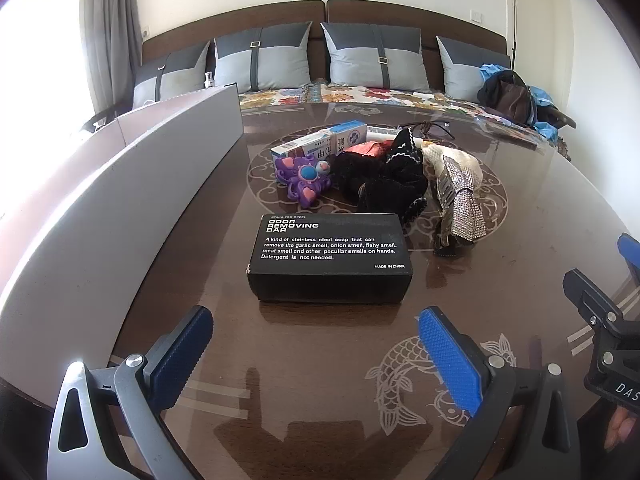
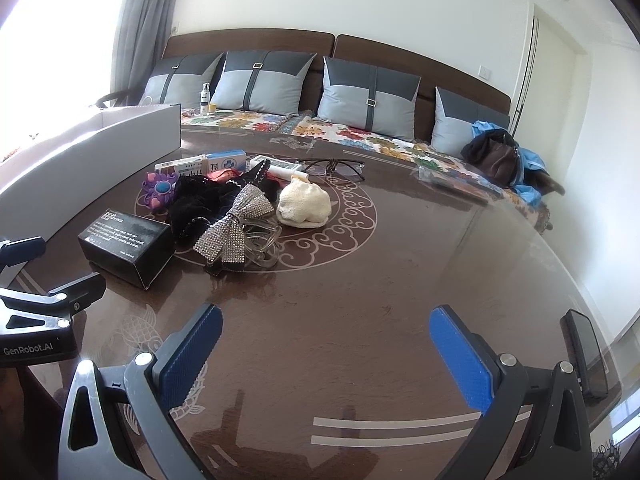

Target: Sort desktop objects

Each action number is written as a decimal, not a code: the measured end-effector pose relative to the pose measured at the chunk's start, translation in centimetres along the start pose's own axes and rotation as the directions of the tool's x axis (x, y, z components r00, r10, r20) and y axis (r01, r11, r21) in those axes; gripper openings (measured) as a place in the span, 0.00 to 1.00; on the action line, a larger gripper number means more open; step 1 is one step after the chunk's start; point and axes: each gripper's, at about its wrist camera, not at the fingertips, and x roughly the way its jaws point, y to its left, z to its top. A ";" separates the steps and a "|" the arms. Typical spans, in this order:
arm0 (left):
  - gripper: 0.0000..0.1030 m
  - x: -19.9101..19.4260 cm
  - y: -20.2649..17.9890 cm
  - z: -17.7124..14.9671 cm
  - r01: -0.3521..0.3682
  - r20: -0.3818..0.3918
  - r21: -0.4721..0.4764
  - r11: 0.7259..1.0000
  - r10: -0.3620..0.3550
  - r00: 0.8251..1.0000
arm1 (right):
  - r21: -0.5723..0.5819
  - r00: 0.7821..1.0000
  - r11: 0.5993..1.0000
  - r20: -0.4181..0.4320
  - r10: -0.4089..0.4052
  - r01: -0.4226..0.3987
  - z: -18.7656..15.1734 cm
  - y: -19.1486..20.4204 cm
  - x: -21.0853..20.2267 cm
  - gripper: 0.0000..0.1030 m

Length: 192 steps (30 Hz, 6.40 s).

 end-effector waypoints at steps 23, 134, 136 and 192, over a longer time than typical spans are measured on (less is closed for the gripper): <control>1.00 2.1 -0.6 -1.3 -0.011 -0.076 0.042 0.999 0.014 0.997 | -0.003 0.997 0.999 -0.070 0.045 -0.046 -0.7 0.5 1.6 1.00; 1.00 5.8 2.6 4.0 0.009 -0.212 0.316 0.949 0.061 0.975 | 0.122 0.975 0.985 -0.169 0.144 -0.125 -3.2 0.0 5.6 1.00; 1.00 5.9 2.1 4.9 0.045 -0.206 0.364 0.930 0.034 0.978 | 0.122 0.975 0.985 -0.168 0.144 -0.125 -3.2 0.0 5.6 1.00; 1.00 7.6 6.4 7.8 -0.108 -0.310 -0.338 0.935 -0.002 0.951 | 0.125 0.974 0.985 -0.175 0.143 -0.122 -3.1 0.1 5.9 1.00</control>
